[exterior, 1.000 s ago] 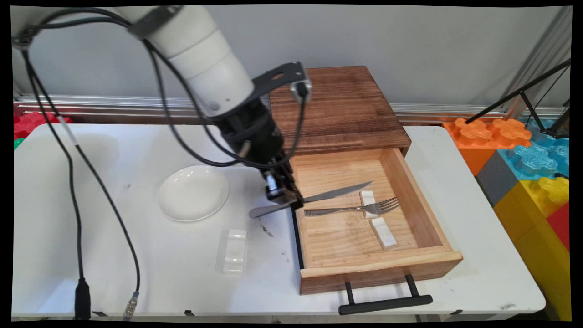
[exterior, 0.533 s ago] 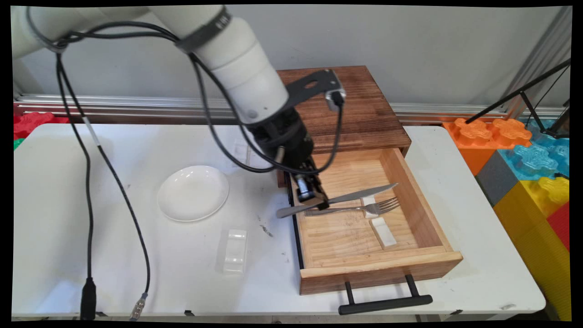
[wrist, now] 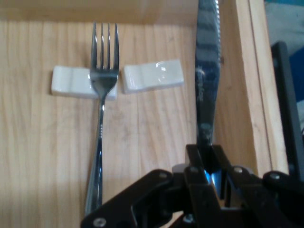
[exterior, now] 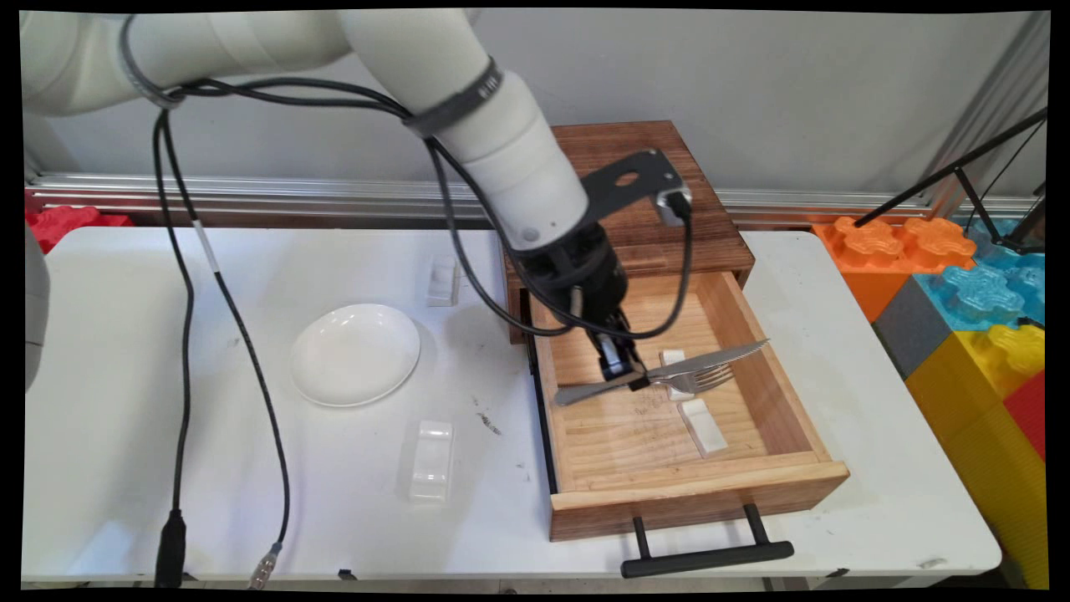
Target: Place the picked object into the drawer
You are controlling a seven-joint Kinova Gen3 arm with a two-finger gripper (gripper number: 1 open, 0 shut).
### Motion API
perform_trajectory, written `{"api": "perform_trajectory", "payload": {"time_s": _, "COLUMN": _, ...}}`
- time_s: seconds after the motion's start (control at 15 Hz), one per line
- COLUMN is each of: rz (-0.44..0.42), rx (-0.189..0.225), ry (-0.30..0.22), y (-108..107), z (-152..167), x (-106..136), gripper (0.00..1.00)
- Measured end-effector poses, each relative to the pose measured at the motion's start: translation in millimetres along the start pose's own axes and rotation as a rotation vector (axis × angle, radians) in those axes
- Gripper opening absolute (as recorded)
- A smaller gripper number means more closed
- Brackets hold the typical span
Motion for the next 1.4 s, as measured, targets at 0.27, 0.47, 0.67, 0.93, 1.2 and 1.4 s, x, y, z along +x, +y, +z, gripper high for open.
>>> {"api": "perform_trajectory", "payload": {"time_s": 0.27, "rz": -0.008, "rx": 0.010, "ry": 0.009, "y": -1, "z": 18, "x": 6, "gripper": 0.00}}
{"api": "perform_trajectory", "payload": {"time_s": 0.47, "rz": -0.015, "rx": 0.017, "ry": 0.013, "y": -1, "z": 36, "x": 8, "gripper": 0.00}}
{"api": "perform_trajectory", "payload": {"time_s": 0.67, "rz": -0.025, "rx": 0.019, "ry": 0.016, "y": 1, "z": 54, "x": 5, "gripper": 0.00}}
{"api": "perform_trajectory", "payload": {"time_s": 0.93, "rz": -0.029, "rx": 0.030, "ry": 0.014, "y": 0, "z": 76, "x": -1, "gripper": 0.00}}
{"api": "perform_trajectory", "payload": {"time_s": 1.2, "rz": -0.029, "rx": 0.039, "ry": 0.004, "y": -1, "z": 92, "x": -9, "gripper": 0.00}}
{"api": "perform_trajectory", "payload": {"time_s": 1.4, "rz": -0.030, "rx": 0.043, "ry": -0.005, "y": -1, "z": 99, "x": -14, "gripper": 0.00}}
